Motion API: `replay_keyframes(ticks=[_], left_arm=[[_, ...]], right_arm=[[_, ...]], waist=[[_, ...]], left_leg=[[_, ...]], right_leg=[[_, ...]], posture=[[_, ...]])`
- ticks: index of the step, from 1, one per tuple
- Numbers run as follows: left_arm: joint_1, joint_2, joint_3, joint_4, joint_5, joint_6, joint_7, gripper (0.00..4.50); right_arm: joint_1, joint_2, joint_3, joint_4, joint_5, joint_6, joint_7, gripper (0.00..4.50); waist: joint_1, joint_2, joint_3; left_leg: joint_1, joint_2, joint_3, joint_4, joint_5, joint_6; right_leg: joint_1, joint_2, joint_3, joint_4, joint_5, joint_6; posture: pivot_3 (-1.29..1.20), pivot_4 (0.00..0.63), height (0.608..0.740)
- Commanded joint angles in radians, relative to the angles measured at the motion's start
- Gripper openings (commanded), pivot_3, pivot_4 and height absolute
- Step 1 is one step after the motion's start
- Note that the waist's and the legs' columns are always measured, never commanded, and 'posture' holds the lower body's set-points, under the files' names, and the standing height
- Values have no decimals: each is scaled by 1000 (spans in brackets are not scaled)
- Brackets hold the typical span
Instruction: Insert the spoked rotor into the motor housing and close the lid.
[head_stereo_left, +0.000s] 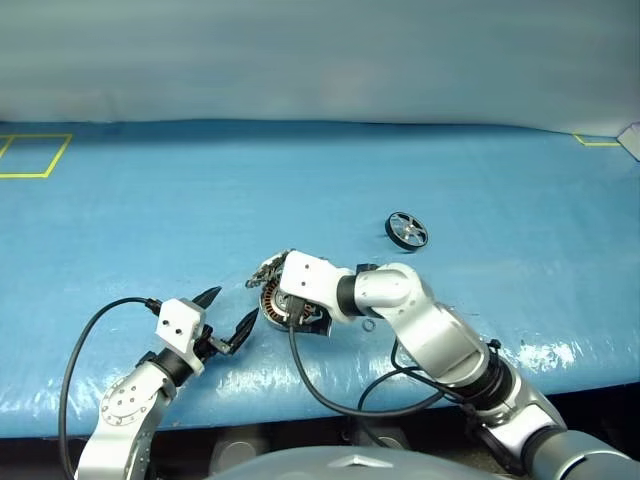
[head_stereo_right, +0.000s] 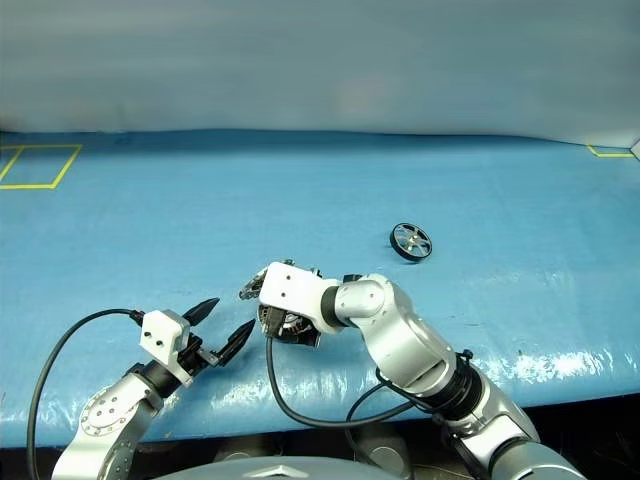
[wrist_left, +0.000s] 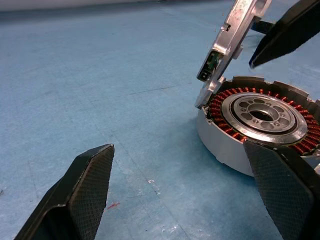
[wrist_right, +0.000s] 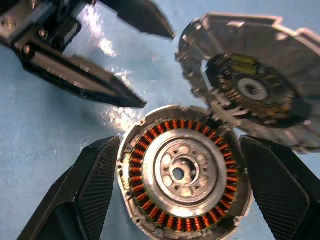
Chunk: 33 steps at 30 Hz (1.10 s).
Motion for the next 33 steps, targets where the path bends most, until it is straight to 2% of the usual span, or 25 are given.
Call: replay_keyframes(ticks=[1, 5, 10, 15, 20, 29, 33], left_arm=[[9, 11, -8, -17, -23, -31, -38, 4500], [20, 29, -17, -23, -26, -44, -72, 4500], [12, 53, -18, -14, -20, -79, -106, 4500], [0, 59, -17, 5, 9, -174, -123, 4500], [-2, 62, -24, 21, 22, -226, -134, 4500], [5, 77, -76, 39, 36, -252, -169, 4500], [-4, 61, -98, 64, 48, -297, -165, 4500]], right_arm=[[95, 18, -171, -102, 143, -67, 22, 4043], [297, 37, -353, -123, 259, -178, -9, 4043], [496, 20, -446, -34, 289, -345, -74, 4043], [638, 63, -445, 109, 217, -587, -236, 4043], [732, 91, -431, 208, 180, -754, -330, 4043], [874, 74, -421, 242, 189, -851, -379, 4043], [895, 73, -418, 270, 185, -869, -396, 4043]], waist=[[2, 0, 0], [3, 0, 0], [-1, 1, 1], [-1, 1, 1], [1, 1, 1], [1, 1, 1], [3, 0, 0]], left_leg=[[0, 0, 0, 0, 0, 0], [0, 0, -1, 0, -1, -1], [2, 1, 0, 1, -1, -1], [2, 2, 1, 1, -1, -1], [1, 1, 3, 0, -1, -1], [2, 7, 5, 1, -2, -1], [1, 8, 6, 1, -2, -1]], right_leg=[[0, 0, 0, 0, 0, 0], [2, 0, -1, -1, -1, -1], [3, 0, -1, 0, -1, -1], [2, 0, -1, 0, -1, -1], [1, 0, 1, 0, -1, -1], [1, 0, 2, 0, -1, 0], [-5, 0, 3, 0, -1, 0]], posture=[[0, 150, 740], [0, 150, 740], [0, 150, 740], [0, 150, 740], [0, 150, 740], [0, 150, 740], [0, 150, 740]])
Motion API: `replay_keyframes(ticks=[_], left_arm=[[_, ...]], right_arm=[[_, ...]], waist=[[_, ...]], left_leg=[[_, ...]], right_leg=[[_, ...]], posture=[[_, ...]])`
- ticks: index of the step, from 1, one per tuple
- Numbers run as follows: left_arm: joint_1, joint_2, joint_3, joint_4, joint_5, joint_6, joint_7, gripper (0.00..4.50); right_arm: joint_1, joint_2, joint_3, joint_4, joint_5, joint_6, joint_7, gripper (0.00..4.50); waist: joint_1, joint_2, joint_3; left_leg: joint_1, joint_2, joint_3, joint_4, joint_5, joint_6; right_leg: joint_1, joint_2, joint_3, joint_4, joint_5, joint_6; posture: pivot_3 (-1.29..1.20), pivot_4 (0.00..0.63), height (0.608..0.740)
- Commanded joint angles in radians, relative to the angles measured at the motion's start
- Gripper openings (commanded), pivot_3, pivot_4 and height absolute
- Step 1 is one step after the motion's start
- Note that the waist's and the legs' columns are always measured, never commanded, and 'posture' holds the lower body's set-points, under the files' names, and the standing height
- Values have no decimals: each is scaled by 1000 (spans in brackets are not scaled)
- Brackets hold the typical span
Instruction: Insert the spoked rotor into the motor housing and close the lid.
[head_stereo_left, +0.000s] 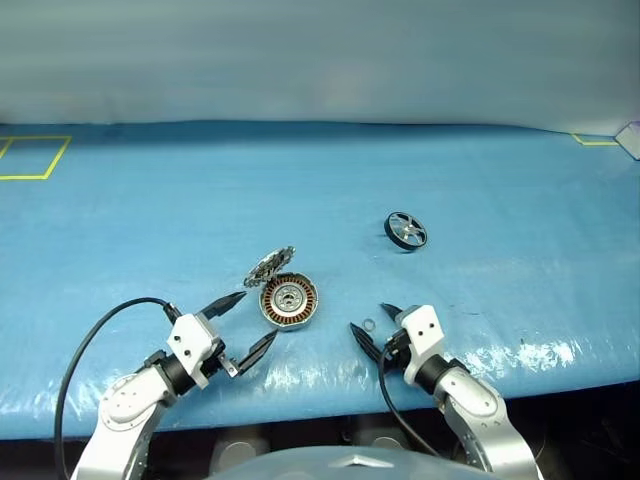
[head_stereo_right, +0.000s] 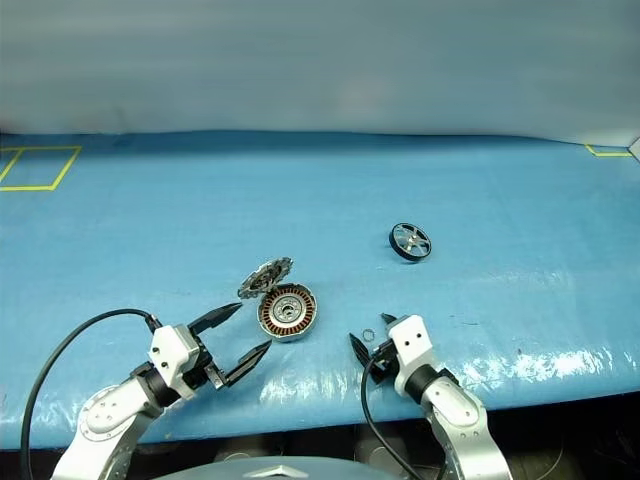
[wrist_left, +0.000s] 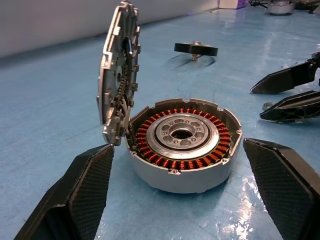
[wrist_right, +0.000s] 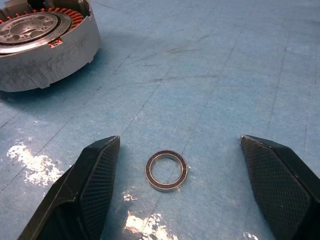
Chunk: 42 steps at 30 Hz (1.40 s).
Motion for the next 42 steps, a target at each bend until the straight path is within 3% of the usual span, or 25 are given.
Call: replay_keyframes(ticks=[1, 2, 5, 13, 14, 21, 29, 42], left_arm=[[-6, -19, -22, 14, 16, -61, 6, 4500], [-9, -24, -26, 24, 23, -72, 9, 4500], [-8, -36, -30, 43, 28, -91, 18, 4500], [3, -50, -29, 48, 13, -91, 34, 4500], [5, -50, -29, 47, 12, -89, 34, 4500], [10, -52, -27, 46, -2, -91, 31, 4500], [11, -48, -32, 43, -3, -76, 29, 4500], [43, -58, -32, 35, -16, -78, 42, 4500]], right_arm=[[20, -6, 2, 26, -2, -12, -20, 4043], [20, -6, 3, 32, -3, -15, -25, 4043], [20, -13, 6, 42, -13, -20, -41, 3428], [21, -36, -7, 67, -3, -39, -45, 808], [22, -41, -6, 68, -3, -42, -45, 668], [6, -56, 10, -31, 30, -32, -23, 669], [-234, -45, 114, -161, 38, 125, 0, 669], [-424, 7, 289, -52, 34, 215, 38, 669]], waist=[[1, -1, -1], [2, -1, -1], [6, -2, -2], [7, -3, -3], [8, -3, -3], [11, -3, -3], [6, -2, -2], [7, -2, -2]], left_leg=[[0, 0, 0, 0, 0, 0], [0, 0, 1, 0, 0, 0], [0, 0, 1, 0, 0, 0], [0, 1, 2, 0, 0, 0], [0, 1, 3, 0, 0, 0], [0, 1, 3, 1, 0, 0], [0, 0, 8, 2, 0, 0], [-1, -3, 7, 2, 0, 1]], right_leg=[[0, 0, 0, 0, 0, 0], [0, 0, 0, 0, 0, 0], [0, 0, 0, 0, 0, 0], [0, 1, 1, 0, 0, 0], [0, 1, 1, 0, 0, 0], [0, 1, 2, 0, 0, 0], [0, 3, 3, 3, 1, 1], [1, 2, 3, 3, 2, 1]], posture=[[0, 150, 740], [0, 150, 740], [0, 150, 740], [0, 150, 740], [0, 150, 740], [0, 150, 740], [0, 150, 740], [0, 150, 740]])
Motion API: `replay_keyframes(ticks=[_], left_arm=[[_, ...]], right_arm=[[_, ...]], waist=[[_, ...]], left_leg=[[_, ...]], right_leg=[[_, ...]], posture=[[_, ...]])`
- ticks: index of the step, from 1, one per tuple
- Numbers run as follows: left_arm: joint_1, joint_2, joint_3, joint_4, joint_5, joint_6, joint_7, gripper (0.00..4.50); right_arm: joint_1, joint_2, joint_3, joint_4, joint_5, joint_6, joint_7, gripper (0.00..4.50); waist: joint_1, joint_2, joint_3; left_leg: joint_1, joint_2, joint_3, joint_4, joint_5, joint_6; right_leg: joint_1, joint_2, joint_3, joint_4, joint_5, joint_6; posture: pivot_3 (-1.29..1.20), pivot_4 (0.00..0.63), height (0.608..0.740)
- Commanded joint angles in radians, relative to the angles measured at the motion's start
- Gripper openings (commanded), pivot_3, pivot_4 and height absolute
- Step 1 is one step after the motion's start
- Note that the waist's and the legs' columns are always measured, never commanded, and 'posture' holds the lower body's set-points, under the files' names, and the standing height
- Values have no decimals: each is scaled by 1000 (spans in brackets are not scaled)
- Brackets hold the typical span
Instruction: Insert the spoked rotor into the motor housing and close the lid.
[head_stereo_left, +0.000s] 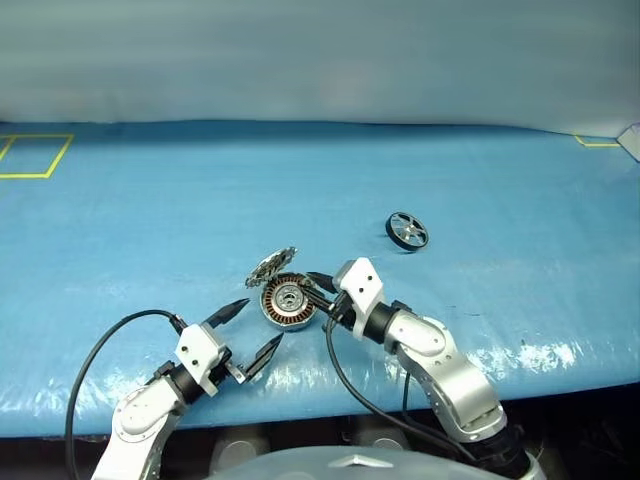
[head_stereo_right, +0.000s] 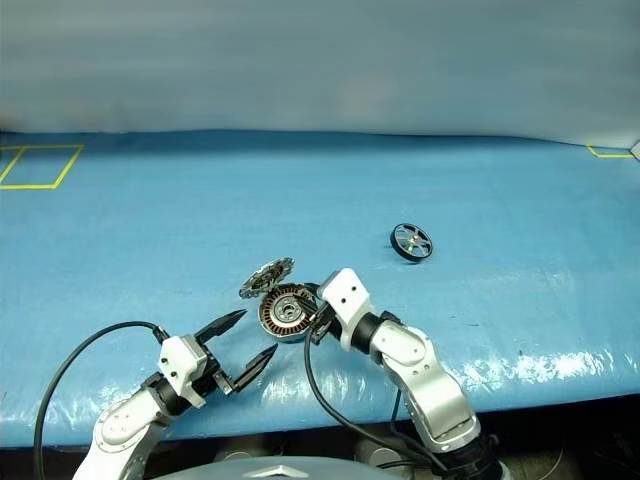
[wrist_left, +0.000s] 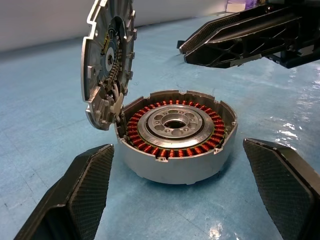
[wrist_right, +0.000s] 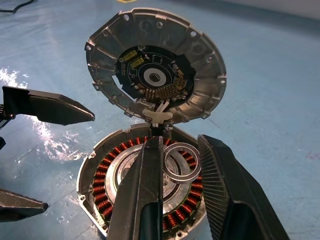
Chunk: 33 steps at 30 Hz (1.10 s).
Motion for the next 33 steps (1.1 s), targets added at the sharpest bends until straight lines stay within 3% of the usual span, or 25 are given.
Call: replay_keyframes(ticks=[1, 12, 29, 33], left_arm=[[6, -5, -4, -19, -25, -10, -3, 4500], [9, -2, -10, -18, -27, -12, -2, 4500], [6, -1, -14, -10, -27, -6, -1, 4500], [6, -1, -16, -6, -26, -4, -1, 4500]], right_arm=[[-20, 10, 36, 27, -5, -22, 12, 669], [-70, 59, 65, 186, -22, -87, 6, 669], [-67, 58, 93, 212, -27, -74, 31, 669], [-72, 76, 83, 207, -21, -68, 17, 1963]], waist=[[0, 0, 0], [-3, 0, 0], [-10, 0, 0], [-9, 0, 0]], left_leg=[[0, 0, 0, 0, 0, 0], [0, 0, 0, 0, 0, 0], [2, 0, 0, 1, 0, 0], [2, 0, 0, 1, 0, 0]], right_leg=[[0, 0, 0, 0, 0, 0], [0, 0, 0, 1, 0, 0], [1, 0, 0, 2, 0, 0], [1, 0, 0, 2, 0, 0]], posture=[[0, 150, 740], [0, 150, 740], [0, 150, 740], [0, 150, 740]])
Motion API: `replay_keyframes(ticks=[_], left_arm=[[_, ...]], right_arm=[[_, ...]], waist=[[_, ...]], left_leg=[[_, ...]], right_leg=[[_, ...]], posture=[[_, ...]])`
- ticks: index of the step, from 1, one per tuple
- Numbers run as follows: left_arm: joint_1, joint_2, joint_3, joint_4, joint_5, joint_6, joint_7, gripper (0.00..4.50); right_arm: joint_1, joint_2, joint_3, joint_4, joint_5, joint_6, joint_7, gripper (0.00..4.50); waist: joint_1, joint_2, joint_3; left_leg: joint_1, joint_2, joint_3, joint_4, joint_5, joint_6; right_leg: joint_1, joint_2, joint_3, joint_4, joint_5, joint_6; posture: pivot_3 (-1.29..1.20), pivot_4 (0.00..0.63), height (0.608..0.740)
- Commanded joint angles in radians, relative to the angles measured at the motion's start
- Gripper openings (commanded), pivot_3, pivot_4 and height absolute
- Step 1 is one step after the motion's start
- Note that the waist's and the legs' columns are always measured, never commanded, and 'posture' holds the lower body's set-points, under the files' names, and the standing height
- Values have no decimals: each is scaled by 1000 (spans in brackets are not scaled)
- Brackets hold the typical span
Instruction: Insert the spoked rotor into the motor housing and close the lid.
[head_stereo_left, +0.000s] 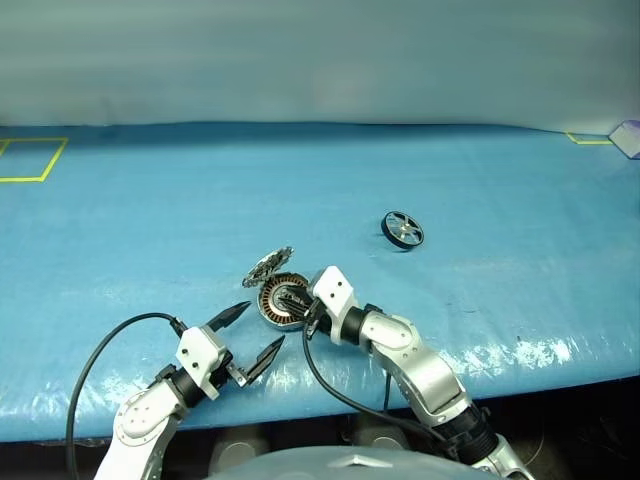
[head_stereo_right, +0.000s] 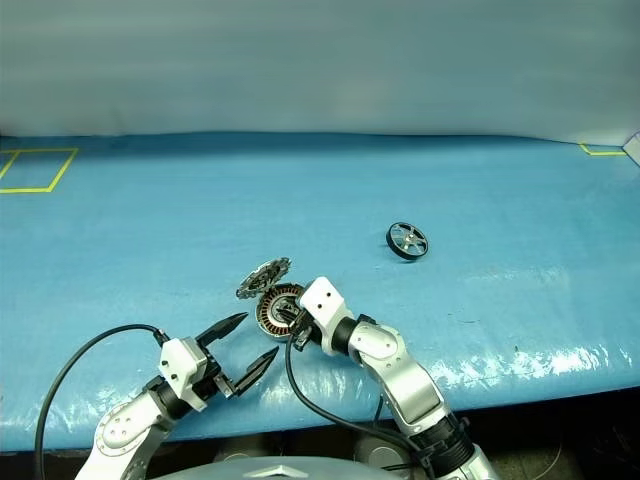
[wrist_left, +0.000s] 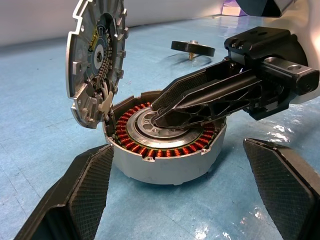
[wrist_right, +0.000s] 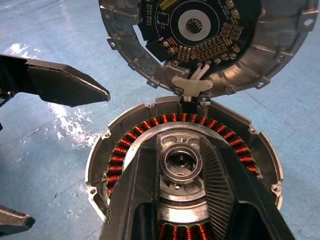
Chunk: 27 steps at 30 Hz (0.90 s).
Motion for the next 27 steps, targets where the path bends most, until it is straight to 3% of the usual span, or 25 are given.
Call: replay_keyframes(ticks=[1, 5, 8, 13, 27], left_arm=[[1, -1, -3, -6, -11, -4, -1, 4500], [2, -2, -4, -3, -12, -5, 0, 4500], [1, -3, -3, 0, -12, -8, 0, 4500], [-2, -3, -4, 5, -13, -9, -3, 4500], [-3, -3, -3, 8, -13, -8, -1, 4500]], right_arm=[[-3, 22, -7, -24, 19, 17, -5, 2289], [5, 30, -49, -104, 69, 62, -5, 2289], [17, 25, -73, -158, 96, 98, -10, 1625], [27, -7, -63, -222, 80, 153, -25, 18], [-110, -34, 46, -332, 12, 424, -101, 18]], waist=[[0, 0, 0], [1, 0, 0], [1, 0, 0], [1, 0, 0], [1, 0, 0]], left_leg=[[0, 0, 0, 0, 0, 0], [-1, 0, 0, 0, 0, 0], [-1, 0, 0, 0, 0, 0], [-1, 0, 0, 0, 0, 0], [-1, 0, 0, 1, 0, 0]], right_leg=[[0, 0, 0, 0, 0, 0], [0, 0, 0, 0, 0, 0], [0, 0, 0, 0, 0, 0], [-1, 0, 0, 0, 0, 0], [-1, -1, 0, 0, 0, 0]], posture=[[0, 150, 740], [0, 150, 740], [0, 150, 740], [0, 150, 740], [0, 150, 740]])
